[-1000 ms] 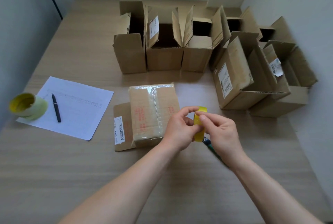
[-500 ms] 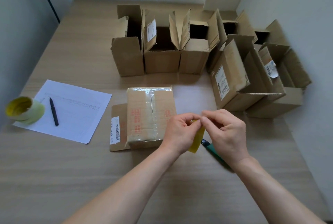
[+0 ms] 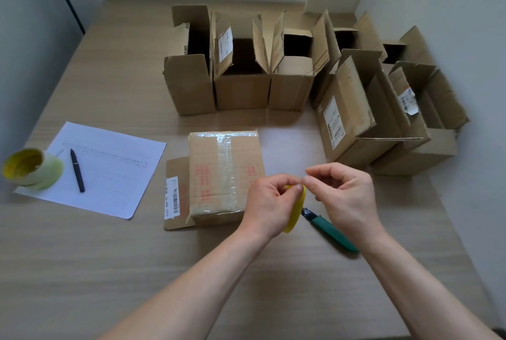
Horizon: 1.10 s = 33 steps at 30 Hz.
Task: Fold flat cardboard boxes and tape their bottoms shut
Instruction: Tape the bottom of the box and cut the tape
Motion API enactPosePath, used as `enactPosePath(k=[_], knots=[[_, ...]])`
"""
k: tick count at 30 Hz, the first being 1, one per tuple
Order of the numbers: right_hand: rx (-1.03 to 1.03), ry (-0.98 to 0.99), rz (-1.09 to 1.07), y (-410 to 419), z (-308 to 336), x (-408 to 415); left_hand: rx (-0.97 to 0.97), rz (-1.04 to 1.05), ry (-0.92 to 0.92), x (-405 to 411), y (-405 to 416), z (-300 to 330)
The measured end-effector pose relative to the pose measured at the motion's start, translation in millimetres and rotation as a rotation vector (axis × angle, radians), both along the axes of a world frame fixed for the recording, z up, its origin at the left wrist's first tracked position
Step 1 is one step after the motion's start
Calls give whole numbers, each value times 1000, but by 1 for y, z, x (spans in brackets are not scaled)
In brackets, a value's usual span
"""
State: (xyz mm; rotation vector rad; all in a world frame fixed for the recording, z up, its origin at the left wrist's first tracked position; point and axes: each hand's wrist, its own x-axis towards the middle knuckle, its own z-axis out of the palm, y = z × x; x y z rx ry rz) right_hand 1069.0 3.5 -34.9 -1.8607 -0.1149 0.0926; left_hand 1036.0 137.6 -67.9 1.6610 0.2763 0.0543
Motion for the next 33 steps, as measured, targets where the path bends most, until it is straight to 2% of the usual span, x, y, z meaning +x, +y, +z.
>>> enactPosePath(k=[5, 10, 15, 19, 21, 23, 24, 26, 30, 33], knots=[[-68, -34, 61, 0, -2, 0, 4, 1, -14, 1, -2, 0], [-2, 1, 42, -2, -7, 2, 62, -21, 51, 5, -2, 0], [169, 261, -70, -7, -12, 17, 222, -60, -2, 3, -2, -2], [95, 382, -1, -14, -10, 30, 391, -81, -148, -2, 0, -2], [-33, 263, 60, -18, -7, 32, 431, -96, -189, -3, 2, -1], [-181, 42, 117, -21, -4, 32, 441, -115, -205, -4, 4, -1], [-187, -24, 139, -22, -3, 33, 427, -118, -207, -4, 4, 0], [-60, 18, 146, -24, -2, 34, 378, -109, -212, -3, 3, 2], [343, 324, 25, -24, -6, 35, 299, -103, -223, 0, 0, 8], [433, 392, -7, -23, -6, 36, 243, -116, -210, 1, -1, 10]])
